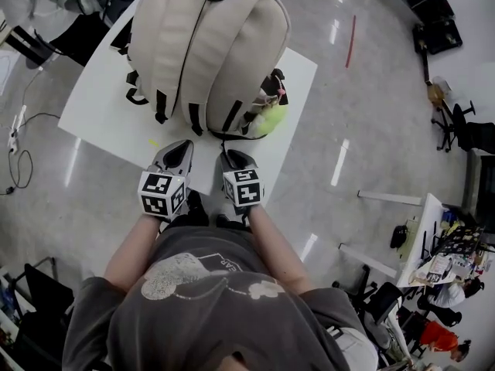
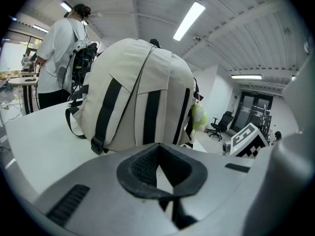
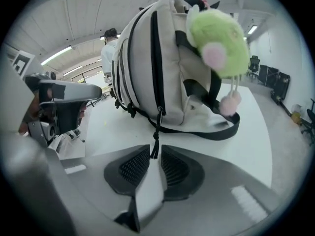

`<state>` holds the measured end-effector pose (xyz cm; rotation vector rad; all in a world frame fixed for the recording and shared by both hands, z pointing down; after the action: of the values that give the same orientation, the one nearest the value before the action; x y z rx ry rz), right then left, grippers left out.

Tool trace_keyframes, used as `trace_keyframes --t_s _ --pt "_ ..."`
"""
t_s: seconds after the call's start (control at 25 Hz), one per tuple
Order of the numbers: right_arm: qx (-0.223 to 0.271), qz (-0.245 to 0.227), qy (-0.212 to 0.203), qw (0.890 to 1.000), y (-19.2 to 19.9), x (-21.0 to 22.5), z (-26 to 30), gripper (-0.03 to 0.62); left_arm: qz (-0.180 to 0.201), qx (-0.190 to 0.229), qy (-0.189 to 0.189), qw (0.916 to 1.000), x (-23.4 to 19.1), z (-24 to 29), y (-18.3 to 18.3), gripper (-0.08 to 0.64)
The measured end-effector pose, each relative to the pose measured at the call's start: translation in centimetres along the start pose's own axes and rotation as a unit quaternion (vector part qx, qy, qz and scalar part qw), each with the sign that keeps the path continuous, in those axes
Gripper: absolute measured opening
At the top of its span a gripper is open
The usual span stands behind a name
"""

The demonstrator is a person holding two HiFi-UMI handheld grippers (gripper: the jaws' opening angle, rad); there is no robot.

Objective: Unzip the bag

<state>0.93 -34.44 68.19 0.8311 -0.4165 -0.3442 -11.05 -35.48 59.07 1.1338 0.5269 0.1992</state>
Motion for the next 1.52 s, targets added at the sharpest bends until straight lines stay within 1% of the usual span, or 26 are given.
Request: trace_keyframes --t_s 0.2,0.36,0.52,0.64,0.88,1.12,1.28,1.52 --pt "0.015 -0.003 -0.003 1.0 -0.6 0.4 -2.2 0.072 0.003 0.01 -0.011 0.9999 1.6 -1.0 -0.5 0.005" --pt "0.04 -0.006 -0.011 0.999 -2.0 0.1 -4.4 0.071 0.008 0.017 -0.018 0.9997 3.2 -2.4 -0.5 0.005" --pt "0.067 -0.014 -0.026 0.997 -3.2 -0.8 -6.9 0.067 0.007 0.027 -0.03 0.9992 4.9 -4.1 -0.2 0.005" --pt "0.082 -0.022 -0.042 0.995 -3.4 -1.7 -9.1 0.058 0.006 0.032 -0.043 0.9985 6.5 -5.8 0.3 0.005" --pt "0.096 -0.033 -0.081 0.991 -1.3 -3.0 -13.6 0.048 0.01 0.038 -0.073 0.9965 9.7 -9.5 2.1 0.005" --pt "0.101 -0.044 -0.105 0.988 0.6 -3.5 -16.6 0.041 -0.001 0.066 -0.108 0.992 12.4 -13.9 2.9 0.005" --pt "0.105 -0.045 -0.104 0.988 1.6 -3.9 -18.7 0.037 0.0 0.072 -0.111 0.9912 14.2 -16.1 3.9 0.005" --pt "0.116 -0.057 -0.103 0.986 2.3 -5.3 -21.0 0.034 -0.006 0.083 -0.108 0.9907 15.6 -18.8 5.0 0.005"
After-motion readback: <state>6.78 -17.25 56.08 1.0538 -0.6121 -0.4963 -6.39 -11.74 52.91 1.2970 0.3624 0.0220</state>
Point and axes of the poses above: the fingertips, and each gripper's own axes: z forward along the fingers, x to its right, y out of its underside, the point moved 2 cm from there along -z, backward along the fingers, and after that the axes turned 8 degrees about x, right-handed, at the moved point
